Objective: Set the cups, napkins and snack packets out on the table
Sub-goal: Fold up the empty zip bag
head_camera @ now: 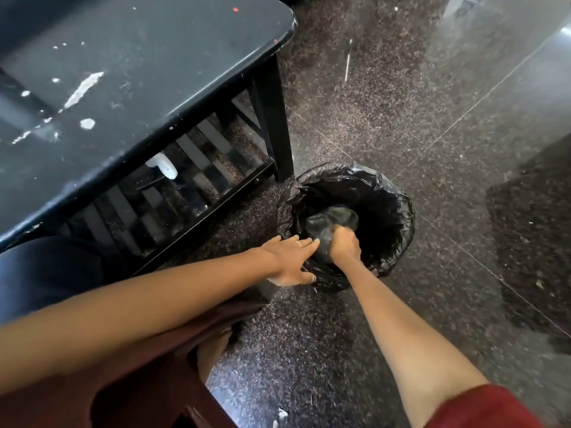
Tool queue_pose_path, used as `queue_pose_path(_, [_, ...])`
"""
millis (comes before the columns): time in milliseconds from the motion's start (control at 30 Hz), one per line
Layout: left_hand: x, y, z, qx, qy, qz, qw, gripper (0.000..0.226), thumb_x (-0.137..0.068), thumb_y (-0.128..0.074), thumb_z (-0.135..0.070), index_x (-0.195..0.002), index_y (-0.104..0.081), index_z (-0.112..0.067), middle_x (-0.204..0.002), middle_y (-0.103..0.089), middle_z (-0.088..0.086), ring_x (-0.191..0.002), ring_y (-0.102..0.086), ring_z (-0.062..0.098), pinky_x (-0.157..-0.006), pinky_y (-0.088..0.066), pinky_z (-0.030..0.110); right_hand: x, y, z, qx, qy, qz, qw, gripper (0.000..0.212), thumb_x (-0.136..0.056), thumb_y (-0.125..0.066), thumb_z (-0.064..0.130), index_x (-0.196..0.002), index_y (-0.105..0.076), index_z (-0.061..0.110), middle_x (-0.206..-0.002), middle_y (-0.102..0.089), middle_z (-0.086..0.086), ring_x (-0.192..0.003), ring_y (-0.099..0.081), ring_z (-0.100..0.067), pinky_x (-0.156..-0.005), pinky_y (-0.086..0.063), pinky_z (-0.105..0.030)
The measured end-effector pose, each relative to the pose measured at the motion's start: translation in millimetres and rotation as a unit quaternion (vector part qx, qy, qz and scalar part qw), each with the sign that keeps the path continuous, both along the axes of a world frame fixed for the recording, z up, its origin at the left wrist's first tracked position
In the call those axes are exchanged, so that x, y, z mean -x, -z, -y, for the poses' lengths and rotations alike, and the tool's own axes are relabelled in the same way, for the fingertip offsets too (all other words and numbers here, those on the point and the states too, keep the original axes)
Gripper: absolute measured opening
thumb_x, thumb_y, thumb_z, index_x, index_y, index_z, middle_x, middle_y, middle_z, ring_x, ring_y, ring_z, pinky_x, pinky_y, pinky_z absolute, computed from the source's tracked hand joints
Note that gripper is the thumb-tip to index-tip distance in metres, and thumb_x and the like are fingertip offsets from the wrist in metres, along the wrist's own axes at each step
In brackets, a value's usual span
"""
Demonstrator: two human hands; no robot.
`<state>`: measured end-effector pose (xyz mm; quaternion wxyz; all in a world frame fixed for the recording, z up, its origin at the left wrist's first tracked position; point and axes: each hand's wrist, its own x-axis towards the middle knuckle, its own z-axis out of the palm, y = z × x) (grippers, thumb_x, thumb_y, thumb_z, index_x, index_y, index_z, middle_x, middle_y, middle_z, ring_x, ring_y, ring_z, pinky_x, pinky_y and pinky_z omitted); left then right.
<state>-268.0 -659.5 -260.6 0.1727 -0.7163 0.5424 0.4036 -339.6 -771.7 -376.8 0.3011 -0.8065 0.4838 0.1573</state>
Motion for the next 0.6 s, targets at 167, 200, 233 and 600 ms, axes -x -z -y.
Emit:
queue_pose_path(167, [-4.0, 8.4, -6.5, -0.003, 0.003, 0.012, 1.000, 0.078, -0.097, -0.038, -0.048, -0.153, 0.006, -0.015, -0.162, 0.000, 0.001, -0.149, -0.001, 0.023, -0.119, -0.009, 0.044, -0.3, 14.6, -5.9, -0.050, -0.106, -0.091, 0.989, 0.061, -0.093, -0.046, 0.018, -0.147, -0.020, 0.014, -0.150, -0.030, -0.014, -0.136, -0.027, -0.035, -0.104, -0.034, -0.044])
queue_pose_path(200, [-5.3, 10.0, -8.0, -0.006, 0.005, 0.016, 1.000, 0.079, -0.097, -0.039, -0.048, -0.153, 0.006, -0.015, -0.162, 0.000, 0.001, -0.149, 0.000, 0.023, -0.119, -0.008, 0.045, -0.2, 16.2, -5.7, -0.039, -0.118, -0.108, 0.986, 0.063, -0.093, -0.046, 0.019, -0.148, -0.017, 0.015, -0.152, -0.025, -0.013, -0.137, -0.023, -0.035, -0.106, -0.031, -0.043])
queue_pose_path(233, [-6.6, 11.5, -9.2, -0.008, 0.007, 0.021, 1.000, 0.079, -0.097, -0.039, -0.048, -0.153, 0.007, -0.015, -0.162, 0.001, 0.001, -0.149, 0.000, 0.023, -0.119, -0.008, 0.045, -0.1, 17.1, -5.0, -0.025, -0.126, -0.121, 0.984, 0.063, -0.093, -0.046, 0.020, -0.148, -0.017, 0.015, -0.152, -0.021, -0.013, -0.137, -0.022, -0.035, -0.106, -0.030, -0.042])
queue_pose_path(600, [-32.1, -8.3, -14.6, 0.060, 0.000, 0.096, 0.994, 0.077, -0.098, -0.035, -0.051, -0.153, 0.006, -0.018, -0.162, 0.001, 0.000, -0.149, 0.001, 0.022, -0.120, -0.007, 0.043, 4.2, -5.0, 2.0, 0.102, -0.054, 0.013, 0.993, 0.069, -0.087, -0.058, 0.030, -0.144, -0.027, 0.007, -0.140, -0.041, -0.016, -0.127, -0.039, -0.035, -0.101, -0.036, -0.041])
